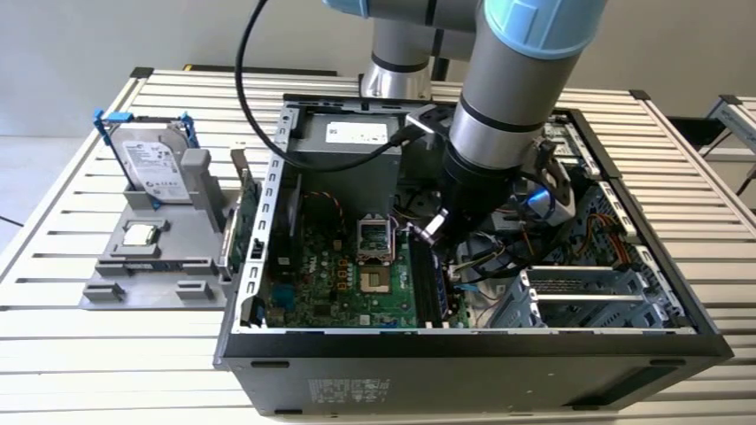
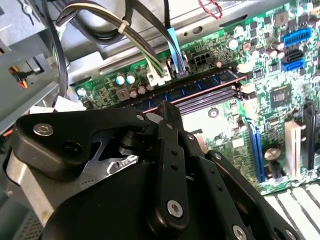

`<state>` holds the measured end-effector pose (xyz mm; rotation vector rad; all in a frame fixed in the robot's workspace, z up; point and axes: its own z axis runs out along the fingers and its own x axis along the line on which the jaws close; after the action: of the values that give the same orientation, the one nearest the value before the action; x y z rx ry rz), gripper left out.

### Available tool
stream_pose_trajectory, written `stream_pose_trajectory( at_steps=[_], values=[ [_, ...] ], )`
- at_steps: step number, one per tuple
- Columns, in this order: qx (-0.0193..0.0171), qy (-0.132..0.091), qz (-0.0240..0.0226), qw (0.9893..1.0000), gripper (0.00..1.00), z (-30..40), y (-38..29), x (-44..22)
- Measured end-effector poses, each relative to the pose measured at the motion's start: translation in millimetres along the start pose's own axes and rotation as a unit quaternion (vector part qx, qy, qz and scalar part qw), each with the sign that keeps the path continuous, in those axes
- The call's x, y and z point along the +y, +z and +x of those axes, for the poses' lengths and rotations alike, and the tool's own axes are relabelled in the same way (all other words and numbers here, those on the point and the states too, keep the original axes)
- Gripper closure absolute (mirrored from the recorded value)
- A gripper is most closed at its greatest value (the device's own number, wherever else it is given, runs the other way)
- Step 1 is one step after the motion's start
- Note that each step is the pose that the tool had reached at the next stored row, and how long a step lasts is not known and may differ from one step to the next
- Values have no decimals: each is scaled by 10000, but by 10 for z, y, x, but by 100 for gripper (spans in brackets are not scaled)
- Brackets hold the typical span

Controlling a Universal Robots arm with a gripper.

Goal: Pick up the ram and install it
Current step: 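Press down the ram until it locks into place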

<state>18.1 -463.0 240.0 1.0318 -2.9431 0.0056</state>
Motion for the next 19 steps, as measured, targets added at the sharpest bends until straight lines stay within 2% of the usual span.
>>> stream_pose_trajectory(
  at_steps=[6,11,15,19],
  values=[
    [2,-361,8,9993,100,0,1,0],
    [3,-671,16,9977,100,-1,2,1],
    [4,-939,22,9956,100,-1,4,1],
    [6,-1199,28,9928,100,-1,6,2]
  ],
)
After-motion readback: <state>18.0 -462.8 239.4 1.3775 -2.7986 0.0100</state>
